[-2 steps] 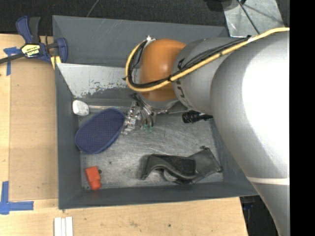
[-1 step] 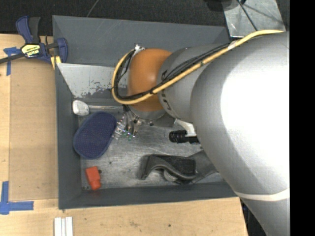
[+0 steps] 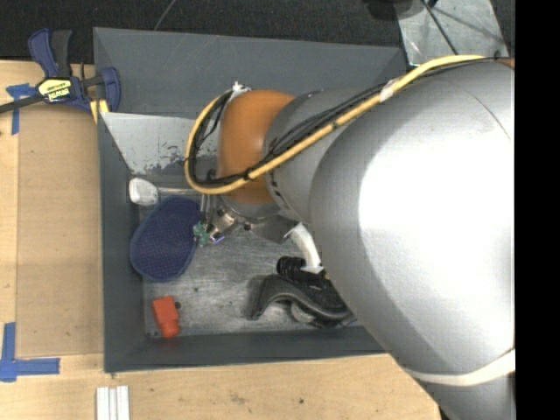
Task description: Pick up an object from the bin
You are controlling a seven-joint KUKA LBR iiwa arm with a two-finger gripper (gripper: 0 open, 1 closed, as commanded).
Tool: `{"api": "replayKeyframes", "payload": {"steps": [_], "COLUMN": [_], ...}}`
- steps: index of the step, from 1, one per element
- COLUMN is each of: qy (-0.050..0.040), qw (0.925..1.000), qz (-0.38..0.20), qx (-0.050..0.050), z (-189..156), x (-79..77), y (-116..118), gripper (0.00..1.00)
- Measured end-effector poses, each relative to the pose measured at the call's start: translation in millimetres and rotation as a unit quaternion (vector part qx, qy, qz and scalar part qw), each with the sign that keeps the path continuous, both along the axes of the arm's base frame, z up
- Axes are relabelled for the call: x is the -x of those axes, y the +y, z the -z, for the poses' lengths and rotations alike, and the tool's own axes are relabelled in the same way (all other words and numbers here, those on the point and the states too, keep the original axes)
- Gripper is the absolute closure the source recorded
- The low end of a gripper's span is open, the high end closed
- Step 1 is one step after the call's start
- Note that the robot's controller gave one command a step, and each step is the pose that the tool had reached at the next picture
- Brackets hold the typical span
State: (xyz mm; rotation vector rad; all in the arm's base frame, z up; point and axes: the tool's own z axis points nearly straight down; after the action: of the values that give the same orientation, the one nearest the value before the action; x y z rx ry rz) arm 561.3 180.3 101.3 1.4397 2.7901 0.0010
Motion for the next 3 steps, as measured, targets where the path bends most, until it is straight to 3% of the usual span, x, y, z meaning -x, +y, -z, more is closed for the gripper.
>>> {"api": "replayKeyframes", "payload": {"steps": [1,2,3], "qy": [0.0005,0.0023,0.0010], "qw": [0.9913,0.9914,0.9950], "qz": [0.132,0.130,0.100], "qx": [0.001,0.002,0.001], "z": [-2.9,-2.2,7.7], "x": [-14.1,-13.4,-36.5], "y": [19.8,18.7,39.2], "gripper": [1.00,0.00,0.00]}}
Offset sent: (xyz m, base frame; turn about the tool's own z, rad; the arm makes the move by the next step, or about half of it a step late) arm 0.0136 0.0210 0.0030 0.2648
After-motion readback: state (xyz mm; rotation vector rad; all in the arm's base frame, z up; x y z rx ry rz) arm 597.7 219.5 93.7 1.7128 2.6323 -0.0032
